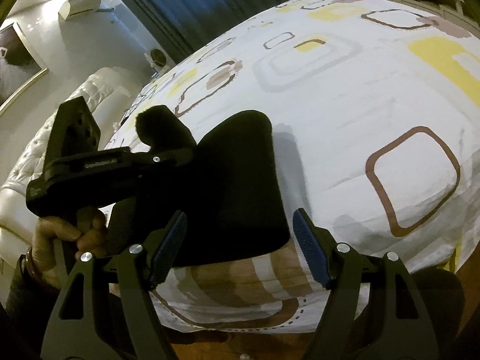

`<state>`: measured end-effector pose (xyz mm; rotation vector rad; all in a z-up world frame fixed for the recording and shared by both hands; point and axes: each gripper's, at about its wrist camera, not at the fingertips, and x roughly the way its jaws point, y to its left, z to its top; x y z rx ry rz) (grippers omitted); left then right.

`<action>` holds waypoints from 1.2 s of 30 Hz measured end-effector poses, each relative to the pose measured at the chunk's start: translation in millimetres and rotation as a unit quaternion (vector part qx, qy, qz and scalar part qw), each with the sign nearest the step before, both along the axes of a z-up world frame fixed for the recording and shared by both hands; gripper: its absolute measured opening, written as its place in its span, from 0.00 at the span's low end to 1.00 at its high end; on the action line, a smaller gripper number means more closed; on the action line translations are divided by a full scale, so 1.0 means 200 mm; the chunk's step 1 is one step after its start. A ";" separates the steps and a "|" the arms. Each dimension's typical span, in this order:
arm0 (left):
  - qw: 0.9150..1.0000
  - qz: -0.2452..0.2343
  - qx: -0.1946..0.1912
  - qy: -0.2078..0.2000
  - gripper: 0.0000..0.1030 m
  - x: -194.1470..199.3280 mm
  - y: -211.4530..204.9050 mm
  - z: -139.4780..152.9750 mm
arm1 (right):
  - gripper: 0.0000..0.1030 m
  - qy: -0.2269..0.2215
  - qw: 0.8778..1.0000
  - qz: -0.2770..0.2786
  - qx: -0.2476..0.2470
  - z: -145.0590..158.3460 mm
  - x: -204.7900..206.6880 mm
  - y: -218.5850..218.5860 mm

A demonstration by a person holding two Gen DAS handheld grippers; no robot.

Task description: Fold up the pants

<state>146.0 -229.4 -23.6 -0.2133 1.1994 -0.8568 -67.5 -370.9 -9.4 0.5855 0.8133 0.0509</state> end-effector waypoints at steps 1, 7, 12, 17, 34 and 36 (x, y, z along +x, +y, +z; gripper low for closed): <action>1.000 0.000 0.010 -0.004 0.15 0.00 -0.02 -0.01 | 0.71 0.000 1.000 -0.001 0.001 0.00 0.00 -0.01; 0.999 0.016 0.028 0.002 0.29 0.00 -0.08 -0.06 | 0.71 0.001 1.000 -0.008 0.006 -0.01 0.00 -0.05; 1.000 0.008 0.026 -0.014 0.50 -0.03 -0.14 -0.03 | 0.71 0.002 1.000 -0.017 0.005 -0.02 -0.01 -0.09; 1.000 0.018 0.006 -0.012 0.58 -0.03 -0.14 -0.02 | 0.71 0.001 1.000 -0.024 0.001 0.00 -0.02 -0.11; 0.989 0.068 0.060 -0.116 0.74 -0.10 0.39 0.12 | 0.71 0.019 0.999 -0.003 0.042 0.00 0.20 -0.11; 0.988 0.087 0.063 -0.109 0.77 -0.08 0.49 0.10 | 0.72 0.028 0.998 -0.002 0.056 -0.02 0.24 -0.11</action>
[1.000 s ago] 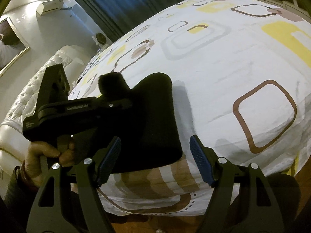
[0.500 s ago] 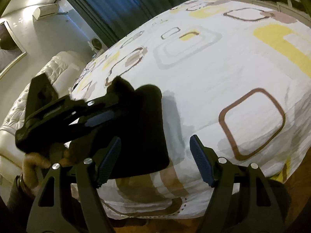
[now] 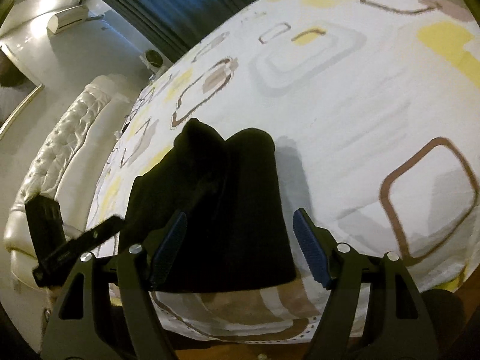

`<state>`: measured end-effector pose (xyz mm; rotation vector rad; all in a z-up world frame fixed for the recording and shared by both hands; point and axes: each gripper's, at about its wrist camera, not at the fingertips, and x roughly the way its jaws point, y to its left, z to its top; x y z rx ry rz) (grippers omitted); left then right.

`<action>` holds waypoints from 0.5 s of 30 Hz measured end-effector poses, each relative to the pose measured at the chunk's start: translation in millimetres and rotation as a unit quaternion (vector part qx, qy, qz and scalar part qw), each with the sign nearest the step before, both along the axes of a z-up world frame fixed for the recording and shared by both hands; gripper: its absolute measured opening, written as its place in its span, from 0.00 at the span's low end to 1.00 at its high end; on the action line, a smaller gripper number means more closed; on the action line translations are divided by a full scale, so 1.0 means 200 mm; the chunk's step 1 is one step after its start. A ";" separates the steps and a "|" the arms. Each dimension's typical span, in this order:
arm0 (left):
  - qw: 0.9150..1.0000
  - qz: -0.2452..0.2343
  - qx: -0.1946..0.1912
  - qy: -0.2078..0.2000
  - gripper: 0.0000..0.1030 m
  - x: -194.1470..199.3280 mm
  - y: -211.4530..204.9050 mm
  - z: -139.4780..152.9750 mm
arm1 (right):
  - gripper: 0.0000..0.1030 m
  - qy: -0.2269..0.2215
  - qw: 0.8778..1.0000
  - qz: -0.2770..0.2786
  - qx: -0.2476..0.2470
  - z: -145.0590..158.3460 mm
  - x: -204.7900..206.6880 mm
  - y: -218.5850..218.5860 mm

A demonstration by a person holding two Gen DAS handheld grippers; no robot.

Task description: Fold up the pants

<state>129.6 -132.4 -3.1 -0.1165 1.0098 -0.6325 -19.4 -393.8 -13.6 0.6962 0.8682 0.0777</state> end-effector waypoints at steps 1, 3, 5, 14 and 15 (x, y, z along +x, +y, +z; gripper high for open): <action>1.000 0.010 -0.001 0.003 0.77 0.01 0.05 -0.01 | 0.73 0.009 1.000 0.003 0.007 -0.02 0.03 0.00; 0.999 0.036 -0.011 0.007 0.77 0.03 0.17 -0.03 | 0.76 0.017 1.000 0.005 0.022 -0.05 0.06 0.00; 0.998 0.057 -0.016 0.014 0.77 0.05 0.27 -0.05 | 0.77 0.026 0.999 0.005 0.042 -0.08 0.09 0.00; 0.990 0.119 -0.047 0.050 0.78 0.13 0.56 -0.18 | 0.81 0.056 0.997 0.015 0.050 -0.12 0.18 0.03; 0.990 0.121 -0.045 0.054 0.77 0.14 0.58 -0.20 | 0.81 0.056 0.997 0.014 0.046 -0.12 0.19 0.03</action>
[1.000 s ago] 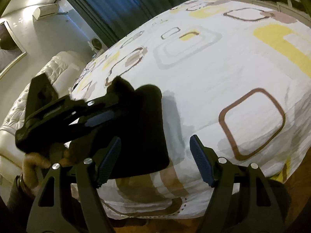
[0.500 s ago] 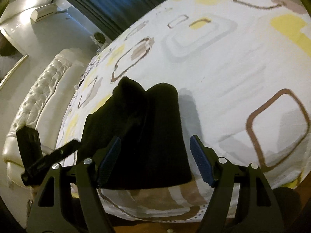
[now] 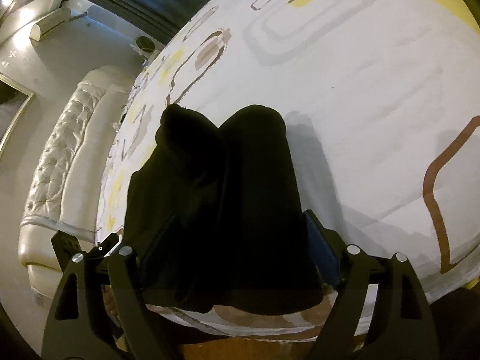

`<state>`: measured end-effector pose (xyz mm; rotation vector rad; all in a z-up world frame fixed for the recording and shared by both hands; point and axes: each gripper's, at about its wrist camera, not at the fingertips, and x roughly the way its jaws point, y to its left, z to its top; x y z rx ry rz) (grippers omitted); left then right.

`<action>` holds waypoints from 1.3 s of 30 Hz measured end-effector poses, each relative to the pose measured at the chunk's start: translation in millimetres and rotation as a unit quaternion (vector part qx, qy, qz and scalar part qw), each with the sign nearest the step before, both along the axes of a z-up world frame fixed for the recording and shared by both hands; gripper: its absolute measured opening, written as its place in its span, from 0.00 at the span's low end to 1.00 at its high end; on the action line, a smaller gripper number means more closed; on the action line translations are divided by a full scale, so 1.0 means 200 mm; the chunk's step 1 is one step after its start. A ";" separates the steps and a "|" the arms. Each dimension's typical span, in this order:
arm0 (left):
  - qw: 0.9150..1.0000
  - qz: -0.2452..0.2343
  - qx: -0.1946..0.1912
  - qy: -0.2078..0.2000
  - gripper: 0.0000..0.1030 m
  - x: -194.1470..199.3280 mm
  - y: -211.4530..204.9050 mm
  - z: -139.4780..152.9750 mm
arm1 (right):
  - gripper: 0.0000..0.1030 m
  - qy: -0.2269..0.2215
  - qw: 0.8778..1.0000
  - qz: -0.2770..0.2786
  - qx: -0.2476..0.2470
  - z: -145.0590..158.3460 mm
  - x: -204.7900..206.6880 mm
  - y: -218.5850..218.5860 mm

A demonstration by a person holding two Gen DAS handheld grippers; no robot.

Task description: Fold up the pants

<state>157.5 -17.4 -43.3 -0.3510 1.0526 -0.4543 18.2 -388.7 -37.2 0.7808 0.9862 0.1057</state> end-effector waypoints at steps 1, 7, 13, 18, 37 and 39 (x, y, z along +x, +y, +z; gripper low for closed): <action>1.000 0.000 0.005 0.002 0.77 0.01 0.00 -0.01 | 0.81 -0.002 1.000 -0.003 -0.006 0.01 0.00 0.00; 1.000 -0.005 0.013 -0.004 0.78 0.01 0.02 -0.04 | 0.81 0.008 1.000 -0.026 -0.015 -0.02 -0.03 -0.08; 1.000 -0.005 0.013 -0.010 0.79 0.03 0.04 -0.06 | 0.84 0.023 0.995 0.032 0.093 -0.20 0.02 -0.04; 1.000 -0.009 0.011 -0.013 0.79 0.02 0.04 -0.06 | 0.85 0.014 0.994 0.043 0.102 -0.21 0.05 -0.05; 0.979 -0.045 -0.184 0.075 0.82 0.11 0.08 -0.21 | 0.80 0.007 0.993 0.096 0.072 -0.22 0.12 -0.01; 0.972 -0.046 -0.213 0.093 0.82 0.14 0.09 -0.24 | 0.77 0.006 0.992 0.099 0.073 -0.23 0.14 -0.02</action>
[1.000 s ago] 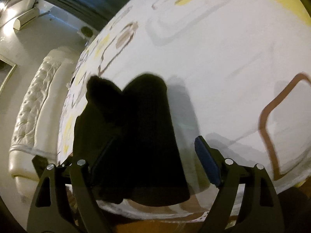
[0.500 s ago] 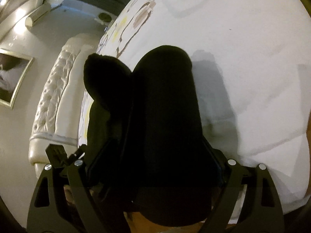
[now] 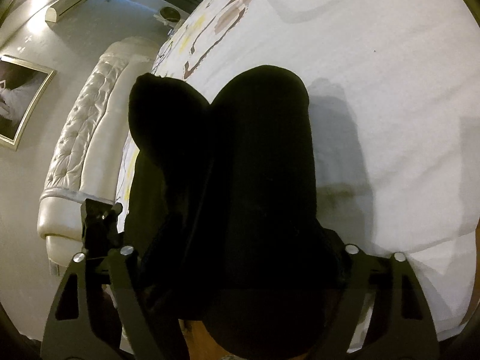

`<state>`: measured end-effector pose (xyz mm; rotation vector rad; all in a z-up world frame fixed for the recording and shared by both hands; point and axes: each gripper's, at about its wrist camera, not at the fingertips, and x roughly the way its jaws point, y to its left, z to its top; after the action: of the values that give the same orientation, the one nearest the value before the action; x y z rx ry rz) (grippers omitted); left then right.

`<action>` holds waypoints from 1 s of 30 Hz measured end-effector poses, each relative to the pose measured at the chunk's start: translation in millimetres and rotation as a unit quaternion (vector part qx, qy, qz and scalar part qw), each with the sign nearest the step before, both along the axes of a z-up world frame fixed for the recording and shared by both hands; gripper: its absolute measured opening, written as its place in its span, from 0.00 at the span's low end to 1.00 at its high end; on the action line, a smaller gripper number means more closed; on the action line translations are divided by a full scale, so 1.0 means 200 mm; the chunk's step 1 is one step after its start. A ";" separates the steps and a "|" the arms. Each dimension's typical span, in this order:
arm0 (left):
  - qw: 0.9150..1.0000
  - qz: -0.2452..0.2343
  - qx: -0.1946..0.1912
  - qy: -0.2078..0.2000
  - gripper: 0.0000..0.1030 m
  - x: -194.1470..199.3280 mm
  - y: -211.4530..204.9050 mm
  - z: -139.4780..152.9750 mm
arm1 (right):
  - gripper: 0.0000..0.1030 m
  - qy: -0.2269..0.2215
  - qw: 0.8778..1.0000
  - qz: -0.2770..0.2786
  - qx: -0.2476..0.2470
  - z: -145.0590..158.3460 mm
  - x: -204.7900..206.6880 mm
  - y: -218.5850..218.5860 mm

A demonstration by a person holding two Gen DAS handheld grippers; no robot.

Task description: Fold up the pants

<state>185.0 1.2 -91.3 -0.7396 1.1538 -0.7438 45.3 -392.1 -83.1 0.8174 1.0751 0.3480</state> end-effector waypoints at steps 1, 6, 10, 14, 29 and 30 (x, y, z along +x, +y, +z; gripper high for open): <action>1.000 -0.004 -0.003 0.005 0.82 0.01 -0.01 0.00 | 0.75 0.000 1.000 0.002 0.002 0.00 0.00 0.00; 0.999 -0.038 0.006 -0.002 0.82 0.04 -0.11 0.02 | 0.60 -0.002 1.000 0.005 0.011 -0.03 0.02 -0.04; 0.998 -0.056 0.027 -0.012 0.82 0.03 -0.17 0.03 | 0.47 -0.009 0.999 0.004 0.031 -0.05 0.01 -0.05; 0.995 -0.056 0.079 -0.027 0.57 0.01 -0.18 0.04 | 0.38 -0.020 0.999 0.001 0.050 -0.06 -0.01 -0.05; 0.992 -0.050 0.108 -0.051 0.37 0.00 -0.15 0.10 | 0.36 -0.024 0.997 -0.006 0.067 -0.07 0.05 -0.03; 0.992 -0.048 0.107 -0.051 0.37 0.00 -0.14 0.10 | 0.36 -0.024 0.997 -0.005 0.067 -0.07 0.06 -0.03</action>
<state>184.5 -26.3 -71.2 -0.4639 1.1611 -0.7172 56.6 -397.4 -97.2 0.9282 1.0097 0.4329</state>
